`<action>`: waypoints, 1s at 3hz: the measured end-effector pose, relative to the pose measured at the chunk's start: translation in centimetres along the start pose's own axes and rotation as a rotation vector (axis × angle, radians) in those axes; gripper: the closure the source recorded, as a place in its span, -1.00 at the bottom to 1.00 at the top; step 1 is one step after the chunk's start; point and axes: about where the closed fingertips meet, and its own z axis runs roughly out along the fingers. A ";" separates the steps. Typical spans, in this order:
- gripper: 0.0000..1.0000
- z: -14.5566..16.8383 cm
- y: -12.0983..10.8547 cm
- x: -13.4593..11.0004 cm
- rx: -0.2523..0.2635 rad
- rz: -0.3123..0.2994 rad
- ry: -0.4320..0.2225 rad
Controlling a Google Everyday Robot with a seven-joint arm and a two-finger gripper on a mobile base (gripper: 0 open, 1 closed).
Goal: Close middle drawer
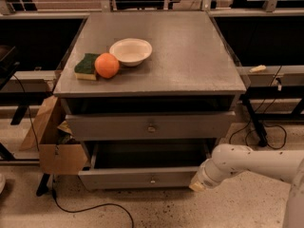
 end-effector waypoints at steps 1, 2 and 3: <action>0.78 0.0 -1.4 0.1 0.029 0.003 -0.006; 1.00 -0.4 -3.0 -0.2 0.062 -0.004 -0.009; 0.63 -0.6 -3.4 -0.5 0.071 -0.011 -0.014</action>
Offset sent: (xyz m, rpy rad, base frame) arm 0.0479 -0.0221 0.0116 -0.0347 -0.1023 -0.0252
